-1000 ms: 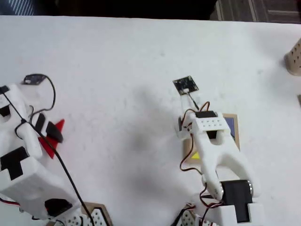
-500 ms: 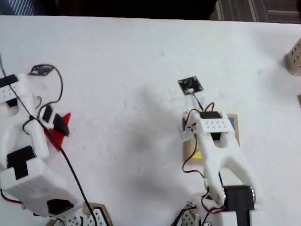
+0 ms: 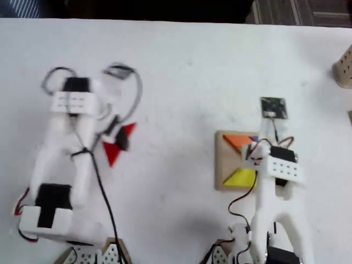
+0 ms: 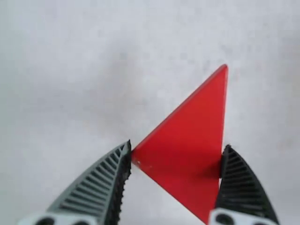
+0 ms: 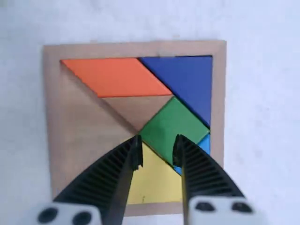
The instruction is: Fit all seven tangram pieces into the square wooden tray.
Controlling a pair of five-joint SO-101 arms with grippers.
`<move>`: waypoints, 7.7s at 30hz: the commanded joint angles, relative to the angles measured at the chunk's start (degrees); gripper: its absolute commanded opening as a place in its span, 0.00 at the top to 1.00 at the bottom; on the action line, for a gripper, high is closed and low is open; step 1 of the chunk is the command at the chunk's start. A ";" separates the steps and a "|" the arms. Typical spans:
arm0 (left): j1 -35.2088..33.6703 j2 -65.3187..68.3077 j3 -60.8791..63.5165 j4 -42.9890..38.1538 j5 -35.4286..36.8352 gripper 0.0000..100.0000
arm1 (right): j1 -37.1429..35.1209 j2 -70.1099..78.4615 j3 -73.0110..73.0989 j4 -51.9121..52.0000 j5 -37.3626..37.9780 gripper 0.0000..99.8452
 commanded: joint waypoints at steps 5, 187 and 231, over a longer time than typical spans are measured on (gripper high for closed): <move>18.07 -3.56 -0.79 -11.43 0.70 0.85 | 8.66 -2.15 1.85 0.22 -0.09 0.89; -18.68 -67.38 76.22 -32.00 9.49 0.97 | -12.44 29.23 -26.99 12.53 3.08 0.98; -18.77 -67.38 76.48 -33.14 9.49 0.97 | 2.86 42.33 -45.36 21.67 2.02 0.98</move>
